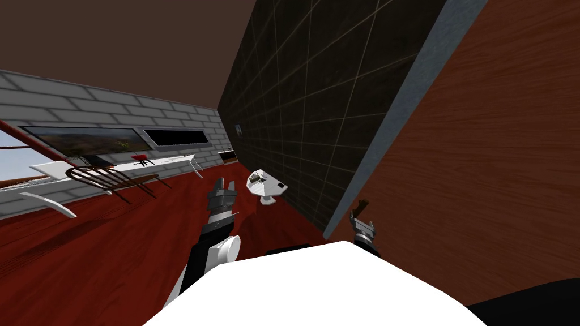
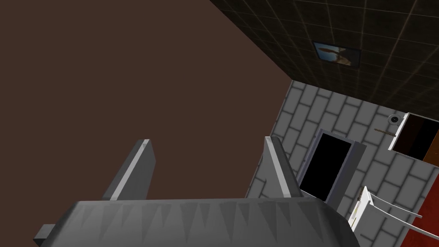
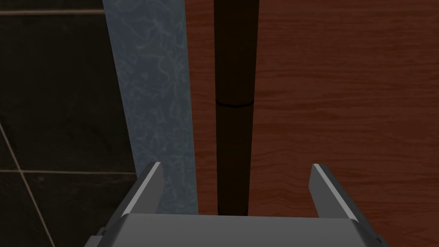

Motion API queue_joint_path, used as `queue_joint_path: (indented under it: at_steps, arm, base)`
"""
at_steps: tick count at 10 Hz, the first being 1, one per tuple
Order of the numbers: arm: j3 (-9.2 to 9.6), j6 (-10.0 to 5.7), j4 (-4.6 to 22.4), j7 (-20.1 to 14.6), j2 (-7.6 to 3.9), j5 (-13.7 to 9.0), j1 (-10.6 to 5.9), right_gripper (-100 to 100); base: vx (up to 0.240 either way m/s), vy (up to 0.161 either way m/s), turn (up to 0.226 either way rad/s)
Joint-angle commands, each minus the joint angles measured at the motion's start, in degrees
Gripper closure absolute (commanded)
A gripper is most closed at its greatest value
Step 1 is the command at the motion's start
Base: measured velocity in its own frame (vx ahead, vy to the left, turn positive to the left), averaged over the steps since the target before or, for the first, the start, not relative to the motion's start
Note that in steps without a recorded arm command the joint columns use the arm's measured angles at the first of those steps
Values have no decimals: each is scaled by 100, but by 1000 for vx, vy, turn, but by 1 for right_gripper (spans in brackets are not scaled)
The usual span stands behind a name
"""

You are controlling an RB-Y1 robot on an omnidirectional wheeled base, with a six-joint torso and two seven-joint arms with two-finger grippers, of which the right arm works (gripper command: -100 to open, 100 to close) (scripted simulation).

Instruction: Pull the door open

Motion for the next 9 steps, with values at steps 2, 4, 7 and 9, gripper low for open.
queue_joint_path:
  at_steps: [2, 4, 7, 9]
  arm:
    - [-55, 37, 138, -328, -82, 273, 1, -100]
    - [-91, 59, 239, -543, -138, 459, -4, -100]
    - [-146, 93, 389, -863, -221, 735, -10, -100]
    - [-130, 75, 441, -905, -205, 777, 9, -100]
  base:
    - [104, -35, -93]
    - [95, -28, -75]
    - [132, -34, -90]
    - [86, -8, -61]
